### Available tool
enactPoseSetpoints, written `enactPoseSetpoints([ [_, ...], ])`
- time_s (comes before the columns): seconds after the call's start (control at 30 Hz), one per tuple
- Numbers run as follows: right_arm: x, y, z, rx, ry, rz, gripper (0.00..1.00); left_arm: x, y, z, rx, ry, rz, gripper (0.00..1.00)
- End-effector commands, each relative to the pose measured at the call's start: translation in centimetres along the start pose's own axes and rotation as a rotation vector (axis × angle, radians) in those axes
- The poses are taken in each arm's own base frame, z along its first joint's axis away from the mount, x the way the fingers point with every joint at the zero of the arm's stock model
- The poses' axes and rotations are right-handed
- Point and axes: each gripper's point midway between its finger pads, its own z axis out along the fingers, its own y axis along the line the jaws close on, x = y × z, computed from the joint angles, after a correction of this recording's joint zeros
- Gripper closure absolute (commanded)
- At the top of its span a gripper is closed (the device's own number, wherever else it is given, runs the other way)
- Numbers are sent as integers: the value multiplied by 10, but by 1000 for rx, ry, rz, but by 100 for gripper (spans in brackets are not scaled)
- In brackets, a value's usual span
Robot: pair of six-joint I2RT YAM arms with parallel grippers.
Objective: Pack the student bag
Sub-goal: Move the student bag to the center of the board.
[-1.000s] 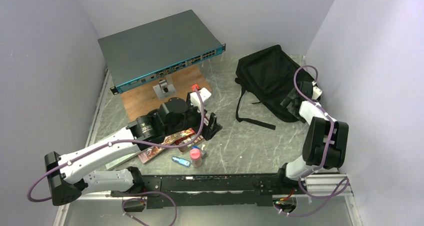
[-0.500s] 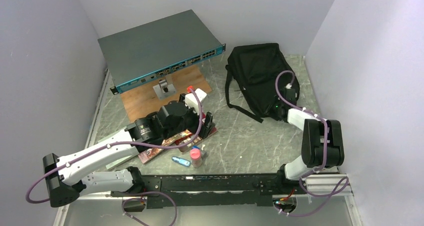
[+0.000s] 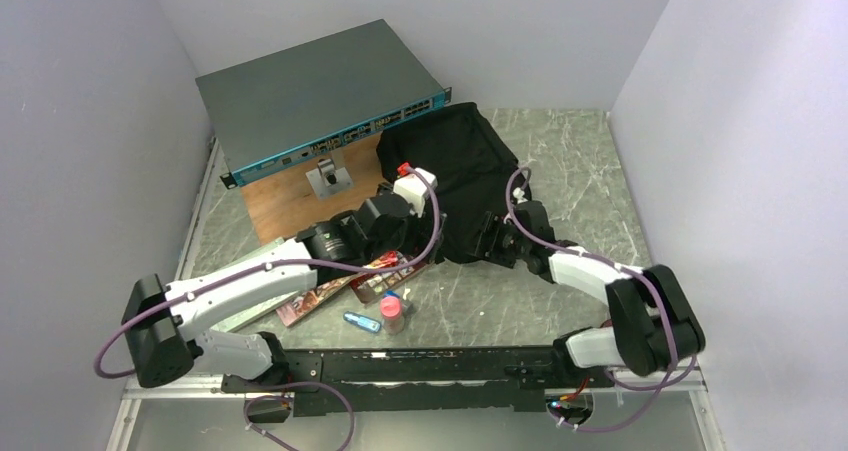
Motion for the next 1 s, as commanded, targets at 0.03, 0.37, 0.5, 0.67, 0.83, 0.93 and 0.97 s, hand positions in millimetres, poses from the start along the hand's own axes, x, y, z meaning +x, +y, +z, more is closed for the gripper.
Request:
enactPoseSetpoints([
  [0.03,-7,-2,-37,79,-26,-134,28,-34,-23,15,66,-56,-70,0],
  [0.37,-113,-47,-82,284,-371,102,0,-50,-2,7,-16,-197,-138,0],
  [0.5,-132,-59,-67,244,-336,161,0,-38,3,6,-3,-215,-197,0],
  [0.67,-119,-45,-35,86,-230,164,1,-36,-2,6,35,-135,-178,0],
  [0.83,-90,-59,-20,53,-202,207,22,-24,-4,1,67,-98,-190,0],
  [0.93,-83,-70,-15,71,-196,192,49,-15,-16,5,127,-26,-139,0],
  [0.97,-80,-73,-14,71,-191,197,71,-8,-18,9,127,17,-125,0],
])
